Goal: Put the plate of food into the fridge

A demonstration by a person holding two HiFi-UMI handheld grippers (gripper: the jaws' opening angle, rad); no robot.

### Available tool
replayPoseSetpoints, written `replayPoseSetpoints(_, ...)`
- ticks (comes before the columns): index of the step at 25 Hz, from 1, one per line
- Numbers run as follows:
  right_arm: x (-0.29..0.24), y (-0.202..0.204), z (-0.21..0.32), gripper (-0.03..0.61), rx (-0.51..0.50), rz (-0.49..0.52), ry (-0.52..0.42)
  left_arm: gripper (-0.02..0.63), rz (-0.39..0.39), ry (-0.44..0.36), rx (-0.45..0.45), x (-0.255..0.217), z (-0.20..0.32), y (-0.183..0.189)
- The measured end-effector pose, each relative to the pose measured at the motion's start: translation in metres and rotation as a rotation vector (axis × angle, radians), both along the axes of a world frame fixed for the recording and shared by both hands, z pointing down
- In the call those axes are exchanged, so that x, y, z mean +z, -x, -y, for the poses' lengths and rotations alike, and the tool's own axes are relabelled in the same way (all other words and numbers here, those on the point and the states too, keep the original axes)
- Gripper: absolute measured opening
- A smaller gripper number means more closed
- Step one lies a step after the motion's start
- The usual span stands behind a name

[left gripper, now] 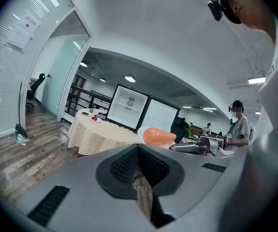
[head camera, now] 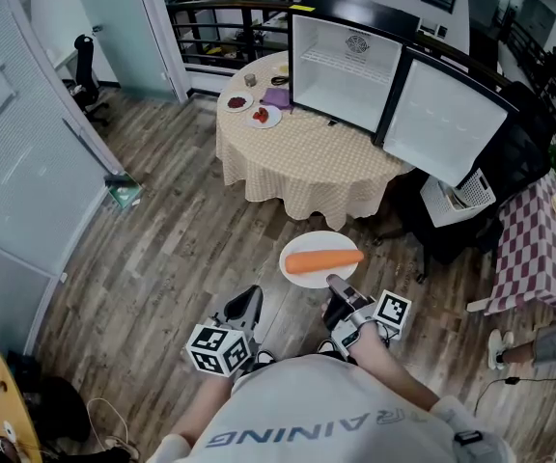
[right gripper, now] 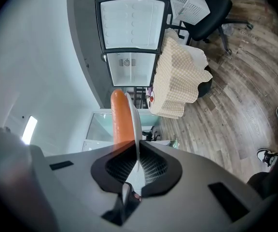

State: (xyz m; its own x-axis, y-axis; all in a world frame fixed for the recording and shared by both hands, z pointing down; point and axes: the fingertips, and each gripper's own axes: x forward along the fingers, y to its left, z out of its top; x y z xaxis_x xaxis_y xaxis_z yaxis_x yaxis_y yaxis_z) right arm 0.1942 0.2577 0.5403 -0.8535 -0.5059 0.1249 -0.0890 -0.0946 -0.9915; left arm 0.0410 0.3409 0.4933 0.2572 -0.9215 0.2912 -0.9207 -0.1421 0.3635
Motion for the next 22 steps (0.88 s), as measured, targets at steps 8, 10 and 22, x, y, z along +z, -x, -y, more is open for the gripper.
replayPoseSetpoints(8,0.003,0.024,-0.02,0.035,-0.001,-0.021,-0.004,0.008,-0.01,-0.009,-0.006,0.003,-0.021,0.024)
replayPoseSetpoints(10,0.001,0.034,-0.027,0.034,0.007,-0.009,-0.009,0.008,-0.007,-0.012,-0.006,0.004,-0.03,0.034)
replayPoseSetpoints(22,0.003,0.075,-0.053,0.034,0.013,-0.029,-0.014,0.008,-0.02,-0.014,-0.039,0.016,-0.053,0.092)
